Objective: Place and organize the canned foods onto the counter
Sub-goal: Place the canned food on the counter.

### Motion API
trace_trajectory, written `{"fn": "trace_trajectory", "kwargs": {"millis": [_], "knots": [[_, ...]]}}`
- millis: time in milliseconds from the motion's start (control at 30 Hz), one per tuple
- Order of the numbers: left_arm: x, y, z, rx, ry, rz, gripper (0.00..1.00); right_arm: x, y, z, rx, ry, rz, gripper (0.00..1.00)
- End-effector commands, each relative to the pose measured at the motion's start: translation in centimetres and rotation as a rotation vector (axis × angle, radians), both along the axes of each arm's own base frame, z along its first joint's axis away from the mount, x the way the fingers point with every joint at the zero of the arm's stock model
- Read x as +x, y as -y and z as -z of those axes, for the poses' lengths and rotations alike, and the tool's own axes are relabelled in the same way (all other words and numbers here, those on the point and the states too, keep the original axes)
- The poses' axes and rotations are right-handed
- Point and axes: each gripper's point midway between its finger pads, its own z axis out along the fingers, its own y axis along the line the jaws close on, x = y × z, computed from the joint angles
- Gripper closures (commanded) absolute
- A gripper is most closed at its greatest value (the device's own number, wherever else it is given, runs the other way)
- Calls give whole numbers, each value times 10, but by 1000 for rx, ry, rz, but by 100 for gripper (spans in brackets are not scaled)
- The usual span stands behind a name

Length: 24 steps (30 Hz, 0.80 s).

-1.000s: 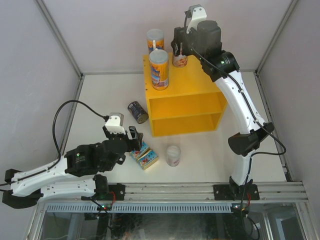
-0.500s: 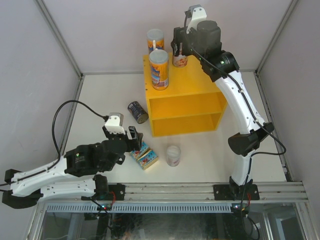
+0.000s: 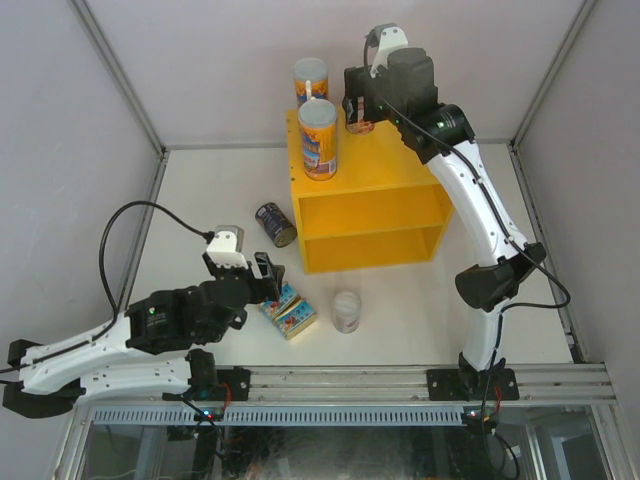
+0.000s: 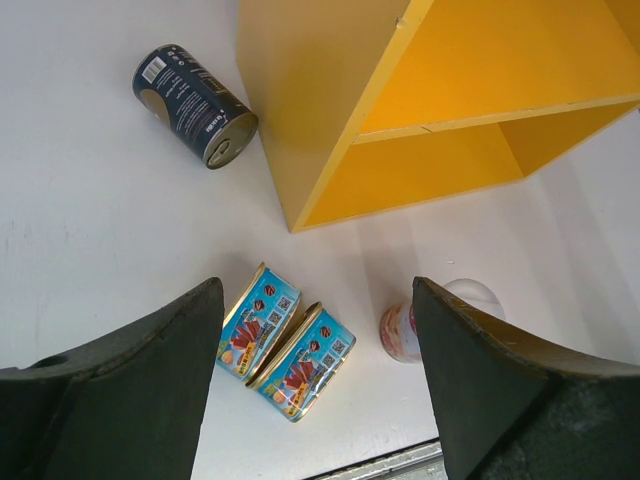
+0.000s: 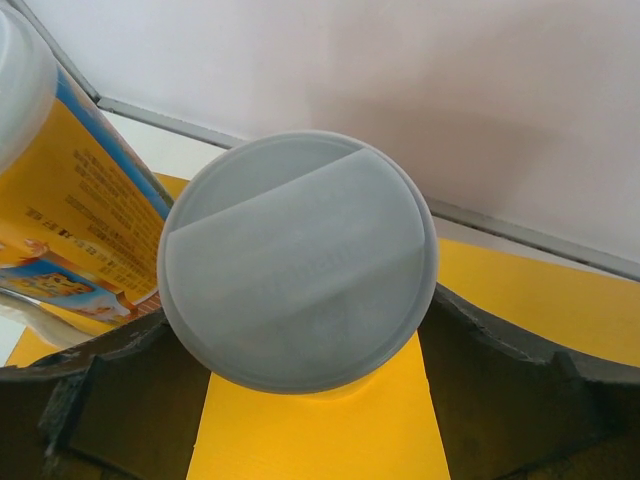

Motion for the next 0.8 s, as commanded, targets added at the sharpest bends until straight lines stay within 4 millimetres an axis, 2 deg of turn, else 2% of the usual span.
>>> {"fn": "trace_trajectory", "kwargs": {"millis": [0,367,767], "knots": [[1,2,-13,-65,17,-9,20,-7,8,-22,41,40,19,24],[2,-1,-11,-66,23,-23,20,-15,16,-33,41,66,42,24],[2,5,-11,-81,15,-14,19,-33,22,-50,66,96,33,23]]}}
